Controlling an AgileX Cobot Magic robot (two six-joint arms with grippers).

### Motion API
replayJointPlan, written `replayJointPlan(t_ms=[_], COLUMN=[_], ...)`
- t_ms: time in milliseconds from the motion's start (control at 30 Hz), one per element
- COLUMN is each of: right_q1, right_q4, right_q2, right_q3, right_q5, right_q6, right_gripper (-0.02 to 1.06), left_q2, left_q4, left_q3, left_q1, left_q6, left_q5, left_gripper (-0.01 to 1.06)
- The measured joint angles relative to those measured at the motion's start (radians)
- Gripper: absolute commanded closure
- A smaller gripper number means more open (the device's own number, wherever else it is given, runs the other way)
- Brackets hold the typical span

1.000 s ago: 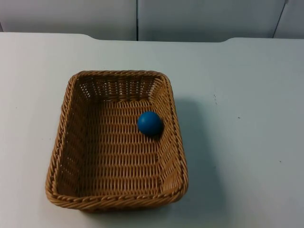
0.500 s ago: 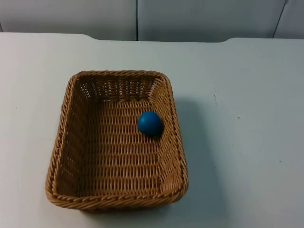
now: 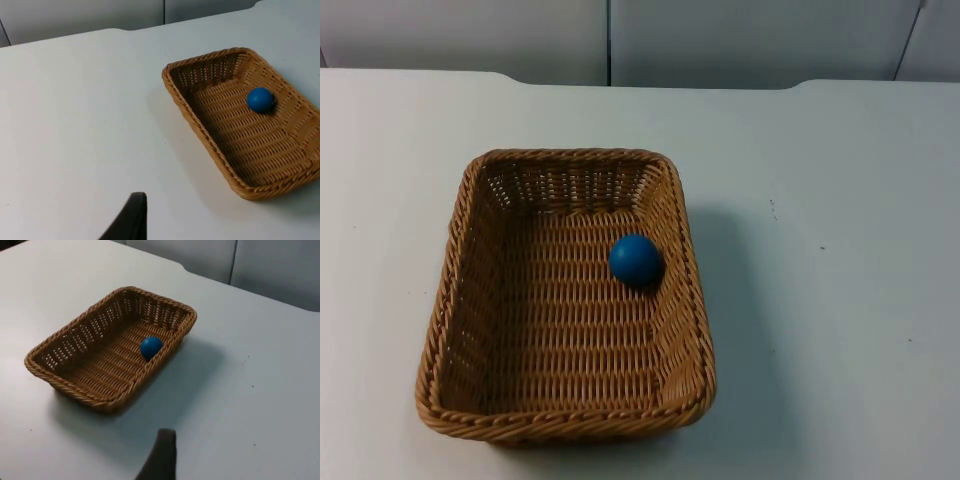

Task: Pick up the basket with the left hand and place the ball into the basket with the right hand.

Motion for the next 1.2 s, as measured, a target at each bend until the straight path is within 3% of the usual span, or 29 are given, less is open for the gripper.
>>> replayJointPlan(t_ms=[233, 733, 900, 1000, 1100, 1200], right_q1=[0.002, 0.002, 0.002, 0.002, 0.002, 0.002], right_q4=[0.016, 0.024, 0.024, 0.024, 0.024, 0.024], right_q2=[-0.021, -0.021, -0.021, -0.021, -0.021, -0.021], right_q3=[0.015, 0.051, 0.051, 0.051, 0.051, 0.051], right_q5=[0.077, 0.057, 0.055, 0.055, 0.055, 0.055], right_q6=[0.000, 0.000, 0.000, 0.000, 0.000, 0.000], right_gripper=[0.26, 0.26, 0.25, 0.20, 0.03, 0.00], left_q2=[0.000, -0.002, -0.002, -0.002, -0.002, -0.002], left_q4=[0.037, 0.055, 0.020, 0.018, 0.016, 0.016], left_q3=[0.000, 0.035, 0.066, 0.067, 0.067, 0.067], left_q1=[0.000, 0.000, 0.000, 0.000, 0.000, 0.000], left_q6=[-0.025, -0.025, -0.027, -0.027, -0.027, -0.027], left_q5=[0.015, 0.012, -0.042, -0.044, -0.046, -0.048], left_gripper=[0.00, 0.00, 0.00, 0.00, 0.00, 0.00])
